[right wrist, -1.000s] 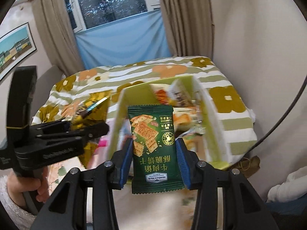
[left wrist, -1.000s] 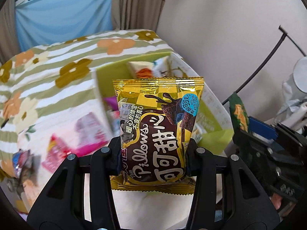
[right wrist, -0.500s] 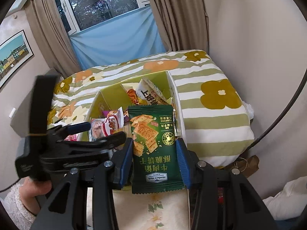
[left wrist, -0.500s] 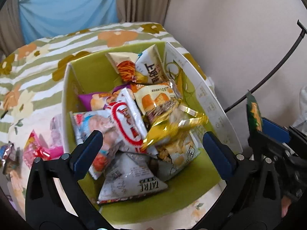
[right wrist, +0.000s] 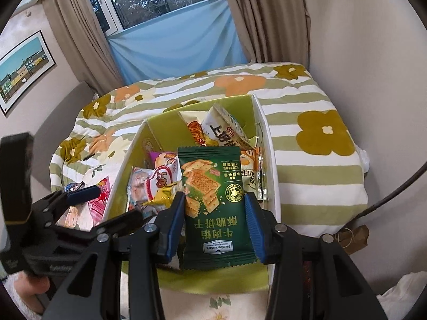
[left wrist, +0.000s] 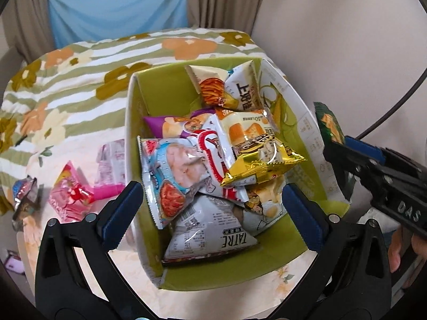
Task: Organize snacks
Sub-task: 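Lower both packets into the yellow box and open both tools, then move both tools back toward the purple-blue bag and pink bag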
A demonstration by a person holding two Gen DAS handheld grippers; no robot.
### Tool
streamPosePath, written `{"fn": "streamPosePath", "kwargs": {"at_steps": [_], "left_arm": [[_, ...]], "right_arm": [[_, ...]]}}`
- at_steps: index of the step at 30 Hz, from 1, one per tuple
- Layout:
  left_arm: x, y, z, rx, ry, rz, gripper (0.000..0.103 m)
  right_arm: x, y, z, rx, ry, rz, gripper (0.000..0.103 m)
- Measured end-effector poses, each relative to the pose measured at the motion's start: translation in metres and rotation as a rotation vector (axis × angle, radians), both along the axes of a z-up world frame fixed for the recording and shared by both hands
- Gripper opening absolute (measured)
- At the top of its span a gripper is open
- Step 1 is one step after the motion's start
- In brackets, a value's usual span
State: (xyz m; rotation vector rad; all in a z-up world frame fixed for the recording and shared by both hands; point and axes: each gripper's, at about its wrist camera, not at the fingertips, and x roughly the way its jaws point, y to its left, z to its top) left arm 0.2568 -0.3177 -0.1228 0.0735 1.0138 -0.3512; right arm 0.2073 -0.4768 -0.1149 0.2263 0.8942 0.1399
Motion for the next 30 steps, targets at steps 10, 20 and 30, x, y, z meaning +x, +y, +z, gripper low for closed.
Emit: {"fn": "streamPosePath", "kwargs": {"at_steps": [10, 20, 30], "left_arm": [[-0.016, 0.005, -0.005, 0.057, -0.026, 0.014, 0.103], [-0.035, 0.015, 0.012, 0.043, -0.053, 0.030, 0.103], [-0.061, 0.053, 0.049, 0.039, -0.105, 0.085, 0.103]], "right_arm": [[-0.012, -0.007, -0.008, 0.029, -0.028, -0.005, 0.099], [-0.032, -0.004, 0.005, 0.002, -0.064, 0.016, 0.099], [-0.047, 0.018, 0.049, 0.043, -0.151, 0.084, 0.099]]}}
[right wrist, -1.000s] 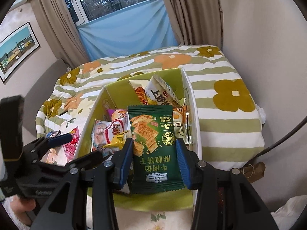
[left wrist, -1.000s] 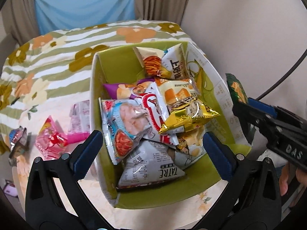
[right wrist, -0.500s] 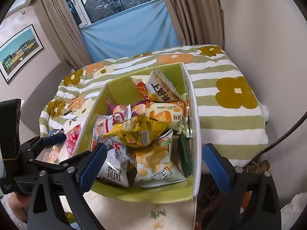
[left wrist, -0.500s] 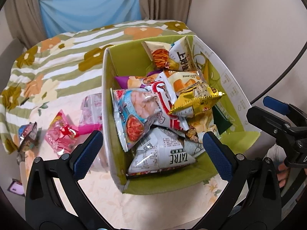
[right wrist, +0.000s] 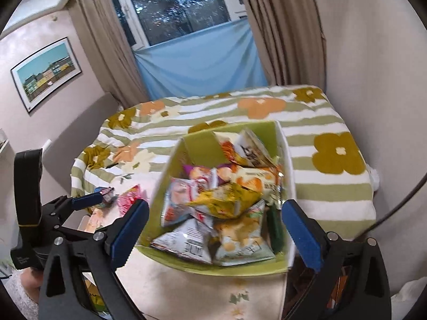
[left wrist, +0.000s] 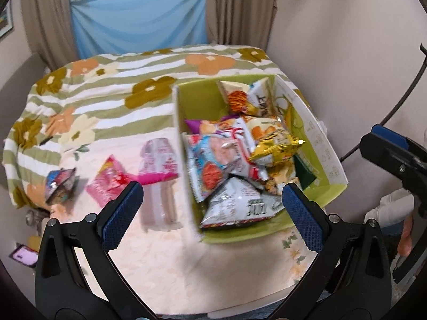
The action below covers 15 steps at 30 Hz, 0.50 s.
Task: Organize snacks
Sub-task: 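Move both tools back toward the purple-blue bag and pink bag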
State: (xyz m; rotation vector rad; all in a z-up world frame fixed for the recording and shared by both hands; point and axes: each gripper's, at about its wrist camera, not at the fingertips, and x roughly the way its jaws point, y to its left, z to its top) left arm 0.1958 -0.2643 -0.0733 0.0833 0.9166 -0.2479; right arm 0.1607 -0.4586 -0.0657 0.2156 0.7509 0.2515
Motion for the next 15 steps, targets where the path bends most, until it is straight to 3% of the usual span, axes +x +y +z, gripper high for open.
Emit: {"fn": "streamPosePath", "kwargs": {"at_steps": [8, 15], "left_arm": [[-0.030, 0.076, 0.017, 0.009, -0.053, 0.094, 0.103], [-0.028, 0.150, 0.016, 0.022, -0.054, 0.115, 0.103]], "right_arm": [[0.000, 0.053, 0.020, -0.010, -0.044, 0.056, 0.099], [0.005, 0.115, 0.017, -0.013, -0.044, 0.073, 0.099]]}}
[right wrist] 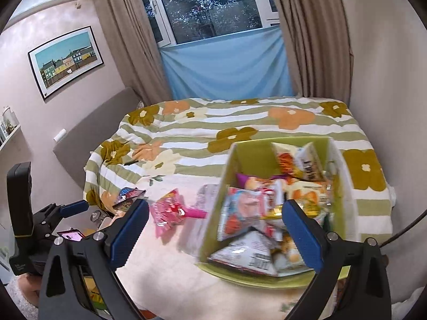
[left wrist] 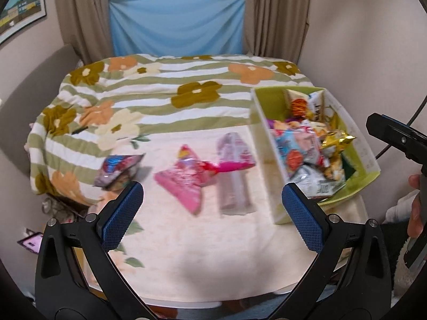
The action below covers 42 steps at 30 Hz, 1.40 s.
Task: Organize snacks
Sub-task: 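Move both tools back toward the purple-blue bag and pink bag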
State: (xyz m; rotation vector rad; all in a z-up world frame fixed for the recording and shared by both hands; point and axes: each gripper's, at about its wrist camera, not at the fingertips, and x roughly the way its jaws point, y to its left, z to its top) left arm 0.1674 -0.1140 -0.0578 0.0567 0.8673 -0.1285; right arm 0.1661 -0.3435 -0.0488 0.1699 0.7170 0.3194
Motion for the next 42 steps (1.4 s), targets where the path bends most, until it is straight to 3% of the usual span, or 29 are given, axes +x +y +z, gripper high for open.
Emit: {"fn": "streamPosePath", "kwargs": {"at_steps": [11, 22, 30, 42], "left_arm": [[0.034, 0.113, -0.028, -0.011, 0.087, -0.019, 0.103], [0.082, 0.200, -0.089, 0.080, 0.161, -0.084, 0.103], [0.111, 0.206, -0.140, 0.193, 0.162, -0.197, 0.103], [0.162, 0.181, -0.182, 0.305, 0.162, -0.218, 0.103]], "right_arm": [[0.024, 0.107, -0.018, -0.003, 0.082, -0.032, 0.099], [0.068, 0.188, -0.070, -0.004, 0.226, -0.116, 0.099], [0.095, 0.213, -0.120, 0.048, 0.355, -0.213, 0.099], [0.133, 0.210, -0.180, 0.076, 0.489, -0.262, 0.099]]}}
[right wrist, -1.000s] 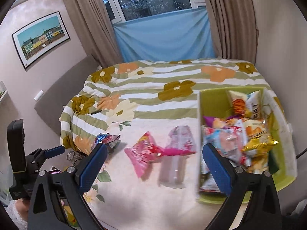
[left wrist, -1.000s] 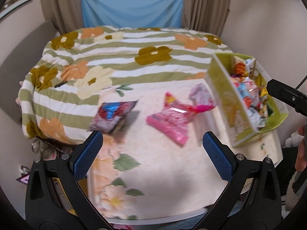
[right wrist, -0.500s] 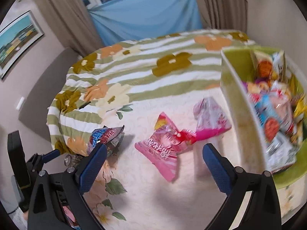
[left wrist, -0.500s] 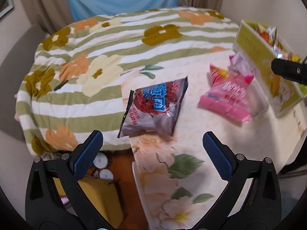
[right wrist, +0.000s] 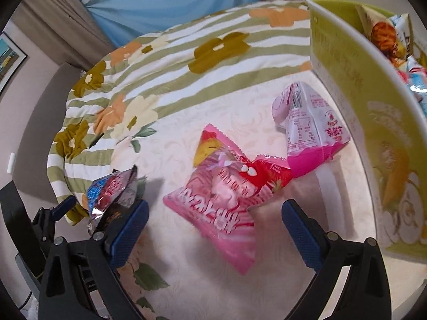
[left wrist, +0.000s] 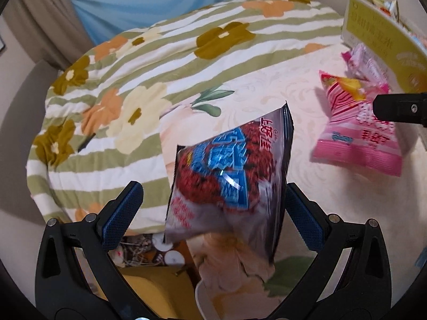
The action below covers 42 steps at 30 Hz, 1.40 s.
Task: Organize snacks
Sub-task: 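Move both tools back toward the purple-blue bag and pink bag, then grasp the purple-blue bag with the left tool while the right tool grasps the pink bag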
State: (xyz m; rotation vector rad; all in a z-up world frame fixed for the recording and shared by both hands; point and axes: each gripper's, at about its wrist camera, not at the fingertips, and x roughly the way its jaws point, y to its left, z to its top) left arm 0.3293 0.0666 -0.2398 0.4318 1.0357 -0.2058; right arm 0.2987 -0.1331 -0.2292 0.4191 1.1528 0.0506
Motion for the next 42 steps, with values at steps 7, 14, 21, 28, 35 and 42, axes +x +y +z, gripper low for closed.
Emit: {"fn": "streamPosePath", "kwargs": {"at_steps": [7, 14, 21, 28, 35, 42], "left_arm": [[0.015, -0.020, -0.020, 0.077, 0.027, -0.049, 0.103], [0.023, -0.024, -0.029, 0.081, 0.082, -0.027, 0.075], [0.026, -0.018, -0.024, 0.036, 0.110, 0.015, 0.070], [0.022, -0.008, -0.020, -0.020, 0.137, 0.066, 0.070], [0.016, 0.001, -0.015, -0.071, 0.153, 0.110, 0.069], [0.011, 0.003, -0.006, -0.113, 0.143, 0.106, 0.067]], "right_arm": [[0.016, -0.005, -0.020, 0.069, 0.075, -0.006, 0.099], [0.029, -0.003, -0.028, 0.099, 0.112, -0.001, 0.099], [0.038, -0.001, -0.033, 0.099, 0.119, 0.016, 0.099], [0.049, 0.008, -0.041, 0.098, 0.135, 0.048, 0.092], [0.041, 0.018, -0.040, 0.068, 0.131, 0.079, 0.090], [0.032, 0.024, -0.046, 0.040, 0.136, 0.119, 0.063]]}}
